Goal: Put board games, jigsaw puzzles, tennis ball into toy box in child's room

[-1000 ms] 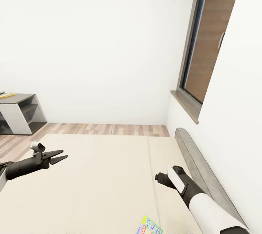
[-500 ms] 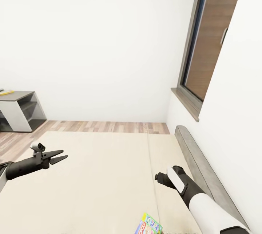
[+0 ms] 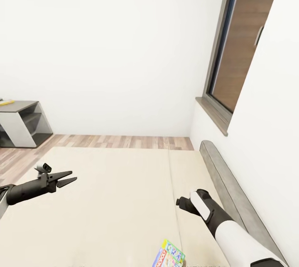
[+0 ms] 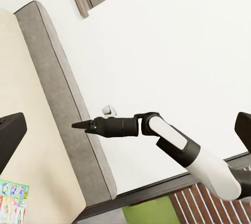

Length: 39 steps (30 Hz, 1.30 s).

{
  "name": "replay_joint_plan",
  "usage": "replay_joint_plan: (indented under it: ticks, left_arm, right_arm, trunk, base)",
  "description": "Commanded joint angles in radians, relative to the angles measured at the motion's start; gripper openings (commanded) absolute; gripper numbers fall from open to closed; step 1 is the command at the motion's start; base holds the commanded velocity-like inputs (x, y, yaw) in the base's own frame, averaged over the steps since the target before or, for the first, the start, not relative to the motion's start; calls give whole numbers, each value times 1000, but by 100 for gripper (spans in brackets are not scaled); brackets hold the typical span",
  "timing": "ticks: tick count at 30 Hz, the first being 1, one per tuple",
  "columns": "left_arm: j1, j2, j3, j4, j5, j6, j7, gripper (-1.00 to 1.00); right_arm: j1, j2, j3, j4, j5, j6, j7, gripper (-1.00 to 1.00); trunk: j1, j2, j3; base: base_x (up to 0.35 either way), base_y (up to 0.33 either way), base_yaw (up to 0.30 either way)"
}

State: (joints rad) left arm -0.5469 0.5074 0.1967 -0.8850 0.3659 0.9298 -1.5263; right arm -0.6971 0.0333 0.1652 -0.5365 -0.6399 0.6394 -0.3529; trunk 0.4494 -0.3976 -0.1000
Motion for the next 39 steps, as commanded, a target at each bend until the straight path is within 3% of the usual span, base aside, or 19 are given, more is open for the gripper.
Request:
replay_joint_plan:
  ticks: [1, 39]
  left_arm:
    - [-1, 0, 0, 0, 0, 11, -3, 100]
    - [-1, 0, 1, 0, 0, 11, 9, 100]
  right_arm:
    - [-1, -1, 5, -2, -11, 2, -10, 100]
    - [-1, 2, 5, -2, -12, 2, -10, 100]
  trunk:
    - [1, -2, -4]
    - [1, -2, -67]
  base:
    - [0, 0, 0]
    - [0, 0, 0]
